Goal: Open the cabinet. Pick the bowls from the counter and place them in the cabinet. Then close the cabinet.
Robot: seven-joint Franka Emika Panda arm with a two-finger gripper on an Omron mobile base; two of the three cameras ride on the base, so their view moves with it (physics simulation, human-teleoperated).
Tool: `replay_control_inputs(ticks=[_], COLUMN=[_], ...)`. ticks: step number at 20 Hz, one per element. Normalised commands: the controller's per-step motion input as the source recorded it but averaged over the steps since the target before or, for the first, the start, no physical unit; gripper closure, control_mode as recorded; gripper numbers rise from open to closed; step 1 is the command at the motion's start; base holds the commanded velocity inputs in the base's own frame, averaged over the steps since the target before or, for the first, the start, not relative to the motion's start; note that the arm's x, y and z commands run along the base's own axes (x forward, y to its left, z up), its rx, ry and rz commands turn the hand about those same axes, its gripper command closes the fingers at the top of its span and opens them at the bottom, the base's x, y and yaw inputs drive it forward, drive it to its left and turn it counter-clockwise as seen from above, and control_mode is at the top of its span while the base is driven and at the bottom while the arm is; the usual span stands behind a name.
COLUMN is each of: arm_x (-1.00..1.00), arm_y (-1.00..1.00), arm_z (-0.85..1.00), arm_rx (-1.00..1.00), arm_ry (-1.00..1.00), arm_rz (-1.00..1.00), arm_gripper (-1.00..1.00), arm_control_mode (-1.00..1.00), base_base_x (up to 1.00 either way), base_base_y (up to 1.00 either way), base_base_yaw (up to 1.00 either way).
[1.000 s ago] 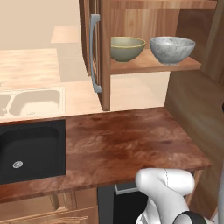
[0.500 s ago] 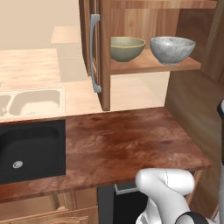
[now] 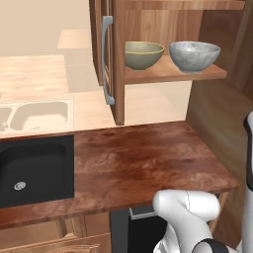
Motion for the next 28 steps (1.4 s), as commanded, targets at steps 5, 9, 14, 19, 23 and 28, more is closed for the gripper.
replay_control_inputs(ticks=[5,9,14,19,23,28], arm_x=[1.00,0.98,0.98,0.84,0.84,0.82], arm_y=[0.58,0.64,0.73,0.95,1.00,1.00], arm_z=[-0.25,-0.10,-0.04,-0.06,-0.06,-0.04], arm_rx=[0.12,0.08,0.05,0.00,0.00,0.00], arm_ry=[0.01,0.00,-0.01,-0.14,-0.17,-0.13], arm_rz=[0.33,0.33,0.31,0.24,0.15,0.02], arm_gripper=[-1.00,-1.00,-1.00,-1.00,-1.00,-1.00], arm_control_mode=[-1.00,-1.00,-1.00,-1.00,-1.00,-1.00], base_base_x=[0.00,0.00,0.00,0.00,0.00,0.00], base_base_y=[0.00,0.00,0.00,0.00,0.00,0.00], base_base_yaw=[0.00,0.00,0.00,0.00,0.00,0.00])
